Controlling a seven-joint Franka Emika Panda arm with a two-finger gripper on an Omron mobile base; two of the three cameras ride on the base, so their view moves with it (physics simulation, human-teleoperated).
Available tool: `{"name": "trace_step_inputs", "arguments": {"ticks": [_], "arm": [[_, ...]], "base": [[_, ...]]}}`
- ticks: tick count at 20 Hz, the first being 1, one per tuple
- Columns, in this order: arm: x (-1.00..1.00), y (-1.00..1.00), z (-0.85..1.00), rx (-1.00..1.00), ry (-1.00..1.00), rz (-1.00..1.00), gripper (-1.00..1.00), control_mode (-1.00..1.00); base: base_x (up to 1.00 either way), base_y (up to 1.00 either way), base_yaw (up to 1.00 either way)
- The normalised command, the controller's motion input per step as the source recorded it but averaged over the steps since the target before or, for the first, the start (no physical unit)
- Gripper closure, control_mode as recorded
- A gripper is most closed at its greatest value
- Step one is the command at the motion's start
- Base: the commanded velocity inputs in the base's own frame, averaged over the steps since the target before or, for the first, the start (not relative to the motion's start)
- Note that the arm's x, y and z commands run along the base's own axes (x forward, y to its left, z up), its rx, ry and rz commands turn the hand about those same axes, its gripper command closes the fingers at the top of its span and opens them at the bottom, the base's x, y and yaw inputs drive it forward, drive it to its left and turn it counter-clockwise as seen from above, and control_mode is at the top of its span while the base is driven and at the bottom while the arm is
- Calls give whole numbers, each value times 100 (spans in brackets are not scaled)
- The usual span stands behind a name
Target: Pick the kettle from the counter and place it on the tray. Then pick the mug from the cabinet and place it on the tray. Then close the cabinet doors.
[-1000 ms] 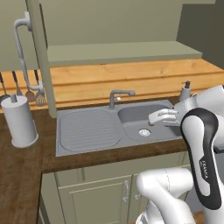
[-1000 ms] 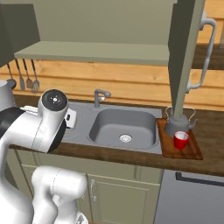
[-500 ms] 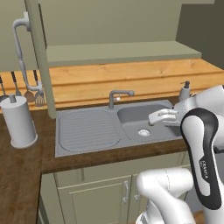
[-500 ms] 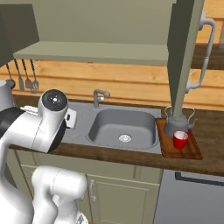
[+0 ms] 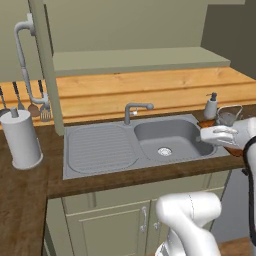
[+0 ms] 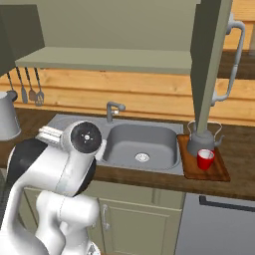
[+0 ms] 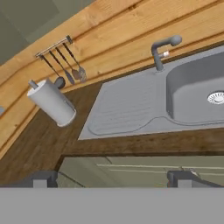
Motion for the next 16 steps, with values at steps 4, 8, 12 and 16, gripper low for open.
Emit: {"name": "trace_step_inputs", "arguments": {"ticks": [4, 8, 12, 16], "arm": [[-36, -100, 12, 27, -25, -6, -100, -100], [-49, -100, 2, 30, -29, -9, -100, -100], [-60, -75, -8, 26, -28, -13, -100, -100], [-11, -97, 0, 28, -13, -18, -100, -100]], "base": [[0, 0, 0], [0, 0, 0], [0, 0, 0], [0, 0, 0]]}}
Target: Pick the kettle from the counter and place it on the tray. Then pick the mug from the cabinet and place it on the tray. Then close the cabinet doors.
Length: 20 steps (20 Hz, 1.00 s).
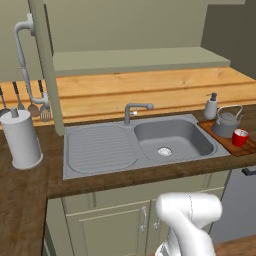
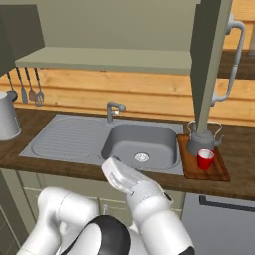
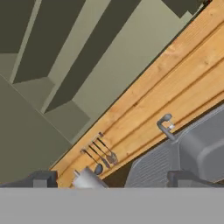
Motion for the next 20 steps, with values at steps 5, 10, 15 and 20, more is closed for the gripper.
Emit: {"name": "trace_step_inputs", "arguments": {"ticks": [5, 10, 15, 20], "arm": [[17, -100, 7, 25, 0, -12, -100, -100], [9, -100, 19, 34, 0, -3, -100, -100], [4, -97, 24, 36, 0, -2, -100, -100], [36, -76, 35, 35, 6, 0, -100, -100]], "base": [[0, 0, 0], [0, 0, 0], [0, 0, 0], [0, 0, 0]]}}
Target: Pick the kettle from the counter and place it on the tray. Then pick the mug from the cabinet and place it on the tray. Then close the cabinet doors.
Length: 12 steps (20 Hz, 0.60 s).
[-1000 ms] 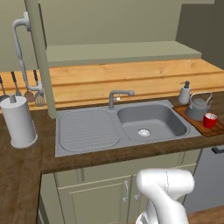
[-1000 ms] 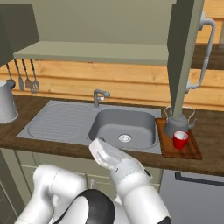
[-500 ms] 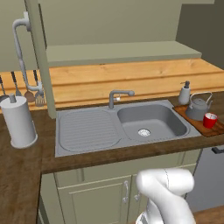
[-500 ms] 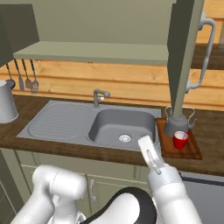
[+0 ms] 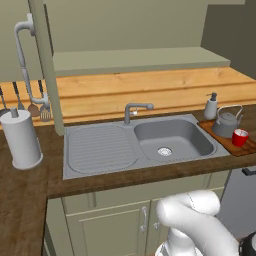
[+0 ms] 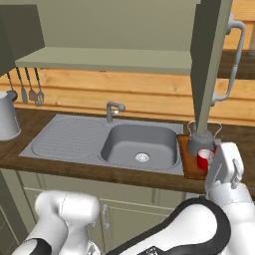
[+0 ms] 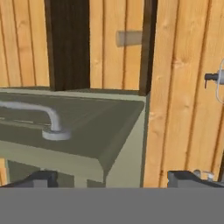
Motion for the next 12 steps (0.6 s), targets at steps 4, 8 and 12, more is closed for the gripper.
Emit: {"name": "trace_step_inputs", "arguments": {"ticks": [4, 8, 12], "arm": [[56, -50, 33, 27, 15, 0, -100, -100], [54, -31, 16, 18, 15, 0, -100, -100], [42, -1, 10, 3, 14, 2, -100, -100]], "base": [[0, 0, 0], [0, 0, 0], [0, 0, 0]]}}
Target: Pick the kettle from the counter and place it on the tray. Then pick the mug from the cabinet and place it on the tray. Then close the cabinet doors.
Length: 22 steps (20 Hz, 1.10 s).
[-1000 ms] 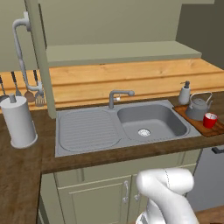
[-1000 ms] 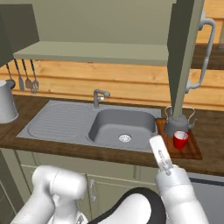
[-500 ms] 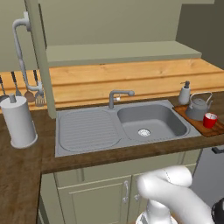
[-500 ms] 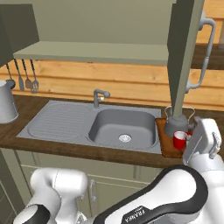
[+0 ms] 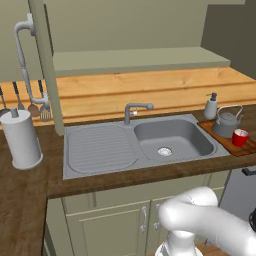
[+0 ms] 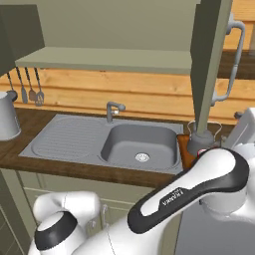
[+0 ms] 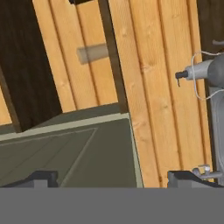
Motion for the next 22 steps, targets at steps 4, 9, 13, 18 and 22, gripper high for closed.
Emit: {"name": "trace_step_inputs", "arguments": {"ticks": [4, 9, 13, 18, 22], "arm": [[31, 33, 17, 0, 17, 7, -100, -100], [19, 59, 30, 0, 11, 4, -100, -100], [0, 74, 33, 0, 7, 0, -100, -100], [-1, 84, 25, -1, 4, 0, -100, -100], [7, 100, 6, -3, 8, 0, -100, -100]], "base": [[0, 0, 0], [0, 0, 0], [0, 0, 0], [0, 0, 0], [0, 0, 0]]}}
